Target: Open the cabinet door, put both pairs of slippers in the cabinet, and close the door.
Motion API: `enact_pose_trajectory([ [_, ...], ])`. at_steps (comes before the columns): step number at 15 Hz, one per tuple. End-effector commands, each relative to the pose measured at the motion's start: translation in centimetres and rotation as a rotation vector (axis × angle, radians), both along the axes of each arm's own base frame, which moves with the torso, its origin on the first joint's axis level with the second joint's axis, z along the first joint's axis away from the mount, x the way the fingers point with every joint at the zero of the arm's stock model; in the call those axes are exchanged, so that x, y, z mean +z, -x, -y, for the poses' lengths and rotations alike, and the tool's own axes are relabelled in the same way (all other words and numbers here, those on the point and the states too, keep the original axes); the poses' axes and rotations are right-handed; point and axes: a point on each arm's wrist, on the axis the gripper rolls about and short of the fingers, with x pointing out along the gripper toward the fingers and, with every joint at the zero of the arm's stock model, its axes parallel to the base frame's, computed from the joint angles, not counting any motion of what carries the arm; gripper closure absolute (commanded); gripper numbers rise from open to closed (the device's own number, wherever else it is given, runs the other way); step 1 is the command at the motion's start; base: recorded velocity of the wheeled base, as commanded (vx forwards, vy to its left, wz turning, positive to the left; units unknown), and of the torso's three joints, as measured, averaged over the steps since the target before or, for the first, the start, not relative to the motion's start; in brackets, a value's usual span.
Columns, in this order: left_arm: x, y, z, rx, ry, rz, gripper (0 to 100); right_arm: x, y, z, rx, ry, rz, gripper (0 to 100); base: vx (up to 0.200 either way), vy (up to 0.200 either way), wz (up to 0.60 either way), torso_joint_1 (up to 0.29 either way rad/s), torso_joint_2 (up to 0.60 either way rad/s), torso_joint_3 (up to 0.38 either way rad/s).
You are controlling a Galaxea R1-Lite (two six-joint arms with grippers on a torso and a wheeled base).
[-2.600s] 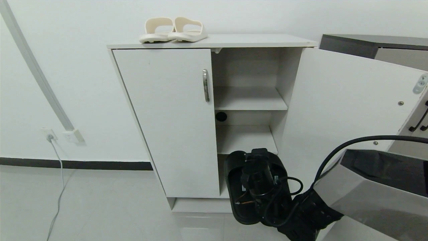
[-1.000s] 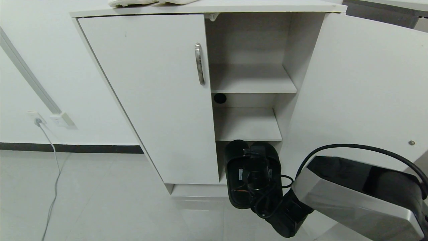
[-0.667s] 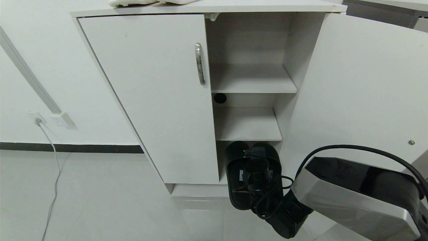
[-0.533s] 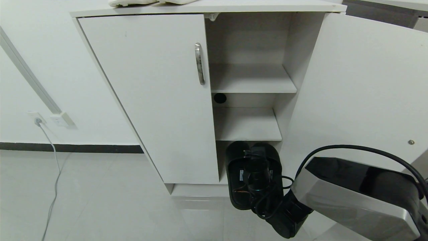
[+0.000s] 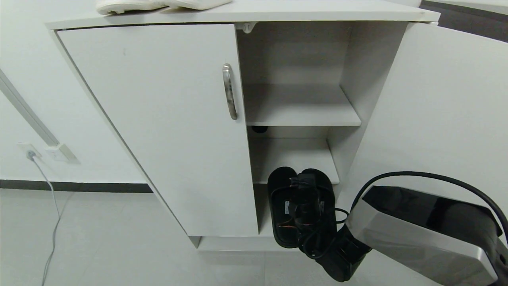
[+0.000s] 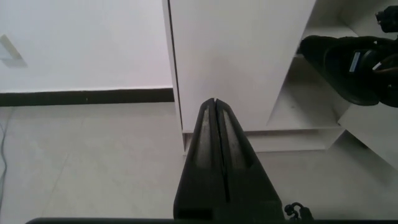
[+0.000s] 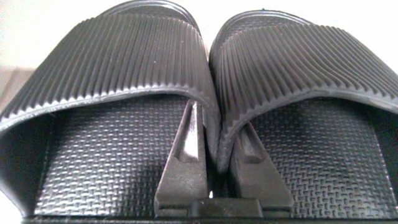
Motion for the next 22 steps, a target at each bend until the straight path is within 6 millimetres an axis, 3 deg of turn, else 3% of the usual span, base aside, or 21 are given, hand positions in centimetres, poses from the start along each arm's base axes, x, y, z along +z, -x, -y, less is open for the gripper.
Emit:
enact_pose_trajectory([
  [1, 0.0, 0.0, 0.0, 0.001, 0.0, 0.003, 100, 0.1, 0.0, 0.0, 0.0, -0.001, 0.002, 100, 0.0, 0.0, 0.0, 0.0, 0.0, 0.0],
  [8, 0.0, 0.0, 0.0, 0.001, 0.0, 0.001, 100, -0.3, -1.0, 0.5, 0.011, 0.0, -0.003, 100, 0.0, 0.0, 0.0, 0.0, 0.0, 0.0],
  [13, 0.0, 0.0, 0.0, 0.001, 0.002, 0.001, 100, -1.1, -4.4, 0.6, -0.011, 0.024, 0.022, 100, 0.0, 0.0, 0.0, 0.0, 0.0, 0.0],
  [17, 0.0, 0.0, 0.0, 0.001, 0.002, 0.003, 100, 0.4, -6.7, 0.4, -0.034, 0.019, 0.026, 100, 0.0, 0.0, 0.0, 0.0, 0.0, 0.0],
  [22, 0.0, 0.0, 0.0, 0.002, 0.003, 0.003, 100, 0.4, -8.8, 0.6, -0.039, 0.006, 0.037, 100, 0.0, 0.0, 0.0, 0.0, 0.0, 0.0],
])
